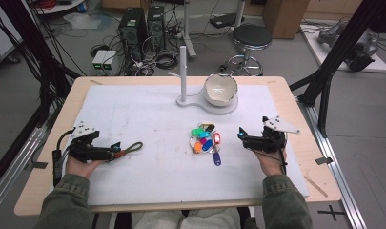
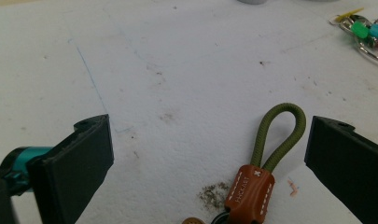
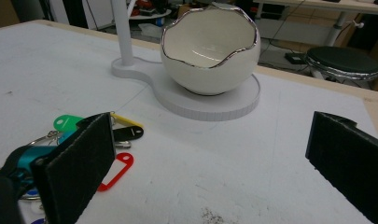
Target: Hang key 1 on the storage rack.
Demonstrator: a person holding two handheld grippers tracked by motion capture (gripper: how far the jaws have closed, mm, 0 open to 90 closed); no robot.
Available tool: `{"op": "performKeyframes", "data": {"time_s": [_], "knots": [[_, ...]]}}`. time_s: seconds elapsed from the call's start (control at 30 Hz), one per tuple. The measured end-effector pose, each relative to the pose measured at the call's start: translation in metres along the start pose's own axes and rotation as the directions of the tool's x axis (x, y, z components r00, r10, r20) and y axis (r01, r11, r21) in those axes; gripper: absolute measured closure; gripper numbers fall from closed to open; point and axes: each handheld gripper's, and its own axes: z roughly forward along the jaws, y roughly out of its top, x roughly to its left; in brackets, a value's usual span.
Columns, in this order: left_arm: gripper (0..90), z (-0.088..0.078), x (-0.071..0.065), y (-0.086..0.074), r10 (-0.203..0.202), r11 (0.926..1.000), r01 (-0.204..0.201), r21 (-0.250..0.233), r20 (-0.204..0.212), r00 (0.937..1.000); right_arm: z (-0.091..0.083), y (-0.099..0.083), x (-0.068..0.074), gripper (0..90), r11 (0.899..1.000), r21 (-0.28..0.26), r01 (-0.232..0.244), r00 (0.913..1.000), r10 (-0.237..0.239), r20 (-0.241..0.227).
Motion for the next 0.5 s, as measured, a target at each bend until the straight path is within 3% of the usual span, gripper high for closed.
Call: {"op": "performKeyframes", "data": {"time_s": [0.5], "knots": [[1.7,0.0075,-0.0015,-0.0028,0.007,0.9972,-0.011,0.075,0.055,0.9985,0.0031,-0.0011,0.0053,0.5,0.999,0.026,0.039,0.9991,-0.039,-0.014]]}}
